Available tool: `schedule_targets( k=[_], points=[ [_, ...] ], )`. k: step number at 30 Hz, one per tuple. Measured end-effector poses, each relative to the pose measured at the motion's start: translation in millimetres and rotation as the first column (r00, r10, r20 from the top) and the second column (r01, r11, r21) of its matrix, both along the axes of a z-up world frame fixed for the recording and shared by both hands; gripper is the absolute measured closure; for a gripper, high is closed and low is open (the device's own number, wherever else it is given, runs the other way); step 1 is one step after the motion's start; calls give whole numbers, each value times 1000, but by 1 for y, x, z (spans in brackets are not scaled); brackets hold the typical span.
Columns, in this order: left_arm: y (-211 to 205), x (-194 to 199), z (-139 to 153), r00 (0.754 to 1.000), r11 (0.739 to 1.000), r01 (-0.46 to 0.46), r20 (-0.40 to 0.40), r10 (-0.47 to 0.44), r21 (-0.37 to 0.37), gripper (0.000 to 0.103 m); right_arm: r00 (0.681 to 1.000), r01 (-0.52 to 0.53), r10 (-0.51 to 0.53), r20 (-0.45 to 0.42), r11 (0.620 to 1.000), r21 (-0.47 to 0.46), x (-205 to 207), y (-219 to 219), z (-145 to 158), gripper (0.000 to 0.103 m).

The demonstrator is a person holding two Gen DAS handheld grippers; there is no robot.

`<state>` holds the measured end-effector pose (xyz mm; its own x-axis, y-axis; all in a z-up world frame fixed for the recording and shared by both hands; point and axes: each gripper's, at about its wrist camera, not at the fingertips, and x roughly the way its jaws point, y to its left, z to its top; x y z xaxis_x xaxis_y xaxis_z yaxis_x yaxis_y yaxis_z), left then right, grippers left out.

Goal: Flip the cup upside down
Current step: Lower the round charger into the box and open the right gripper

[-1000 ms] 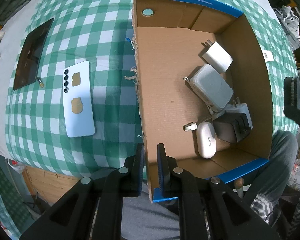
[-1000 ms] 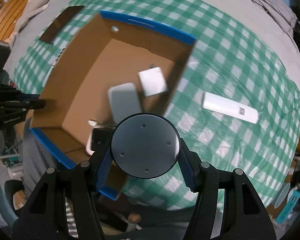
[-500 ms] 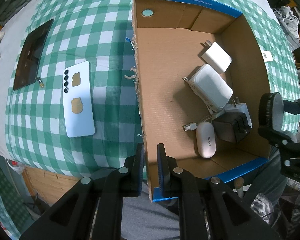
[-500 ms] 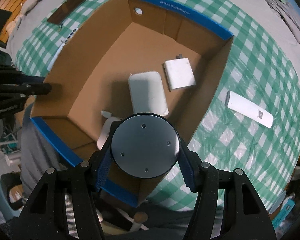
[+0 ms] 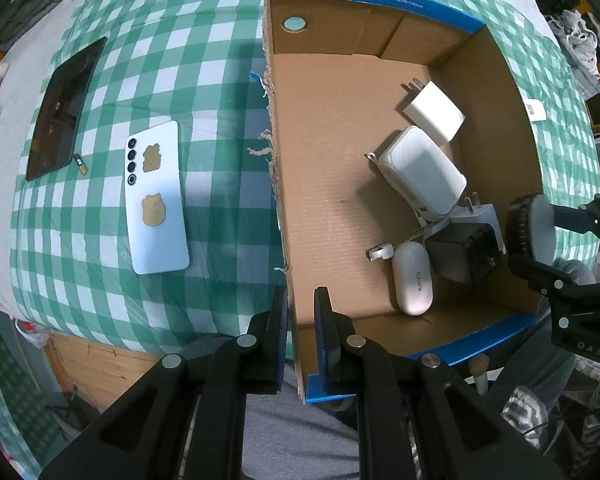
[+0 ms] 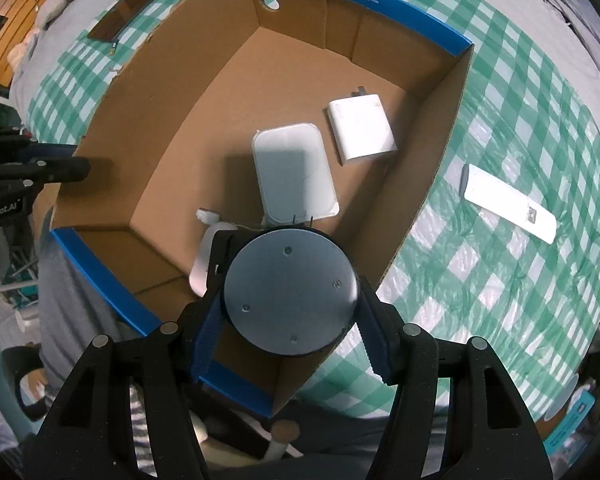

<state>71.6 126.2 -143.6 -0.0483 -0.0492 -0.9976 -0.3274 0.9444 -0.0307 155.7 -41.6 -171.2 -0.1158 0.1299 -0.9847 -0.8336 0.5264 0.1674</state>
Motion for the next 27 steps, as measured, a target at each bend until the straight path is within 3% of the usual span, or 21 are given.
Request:
schedule_targets(
  k=[27],
  points=[
    [1, -1, 0, 1000, 1000, -1, 4, 1, -4, 91, 991, 131, -131, -5, 990, 52, 35, -34, 27, 38]
  ],
)
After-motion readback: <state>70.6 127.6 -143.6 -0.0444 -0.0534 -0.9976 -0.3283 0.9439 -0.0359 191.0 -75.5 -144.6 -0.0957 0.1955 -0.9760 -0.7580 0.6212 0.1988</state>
